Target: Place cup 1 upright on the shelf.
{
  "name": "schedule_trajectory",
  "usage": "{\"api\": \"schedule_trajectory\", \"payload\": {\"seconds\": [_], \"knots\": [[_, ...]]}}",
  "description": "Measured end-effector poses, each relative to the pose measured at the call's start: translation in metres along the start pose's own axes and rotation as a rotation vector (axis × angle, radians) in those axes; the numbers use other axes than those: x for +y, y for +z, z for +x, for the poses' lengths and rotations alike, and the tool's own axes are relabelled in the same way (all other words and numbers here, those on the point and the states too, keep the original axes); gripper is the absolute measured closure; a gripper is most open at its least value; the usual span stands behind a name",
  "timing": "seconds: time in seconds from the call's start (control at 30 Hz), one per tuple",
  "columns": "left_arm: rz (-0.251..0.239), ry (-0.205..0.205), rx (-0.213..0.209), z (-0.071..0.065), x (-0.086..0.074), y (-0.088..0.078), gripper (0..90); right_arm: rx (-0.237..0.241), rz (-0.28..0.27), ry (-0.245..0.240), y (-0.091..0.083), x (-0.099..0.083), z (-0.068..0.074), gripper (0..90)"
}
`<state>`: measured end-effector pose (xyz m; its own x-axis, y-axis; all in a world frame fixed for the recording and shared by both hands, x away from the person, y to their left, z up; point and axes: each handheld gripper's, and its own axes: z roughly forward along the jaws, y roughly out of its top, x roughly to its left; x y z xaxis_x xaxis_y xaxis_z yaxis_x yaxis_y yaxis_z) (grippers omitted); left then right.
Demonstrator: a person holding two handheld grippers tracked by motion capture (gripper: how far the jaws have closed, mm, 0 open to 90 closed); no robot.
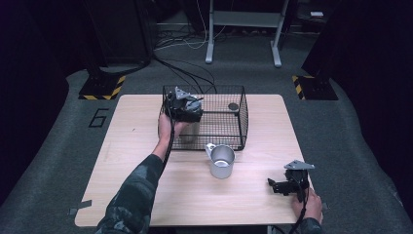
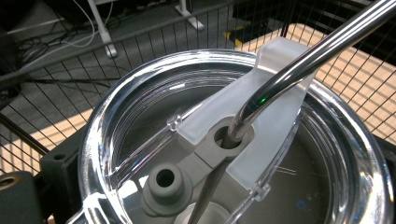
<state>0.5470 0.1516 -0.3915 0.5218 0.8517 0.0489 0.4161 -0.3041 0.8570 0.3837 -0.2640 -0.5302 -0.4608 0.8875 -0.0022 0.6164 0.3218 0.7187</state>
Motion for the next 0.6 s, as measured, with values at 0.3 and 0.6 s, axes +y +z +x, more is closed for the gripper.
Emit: {"api": "schedule_trajectory", "payload": {"seconds": [0.3, 0.6], "knots": [[0.016, -0.018, 0.0, 0.002, -0.006, 0.007, 3.9, 0.0, 0.0, 0.0, 0.0, 0.0, 0.0, 0.0], [0.015, -0.032, -0.005, 0.003, -0.011, 0.011, 3.9, 0.0, 0.0, -0.001, 0.0, 0.0, 0.0, 0.0]]}}
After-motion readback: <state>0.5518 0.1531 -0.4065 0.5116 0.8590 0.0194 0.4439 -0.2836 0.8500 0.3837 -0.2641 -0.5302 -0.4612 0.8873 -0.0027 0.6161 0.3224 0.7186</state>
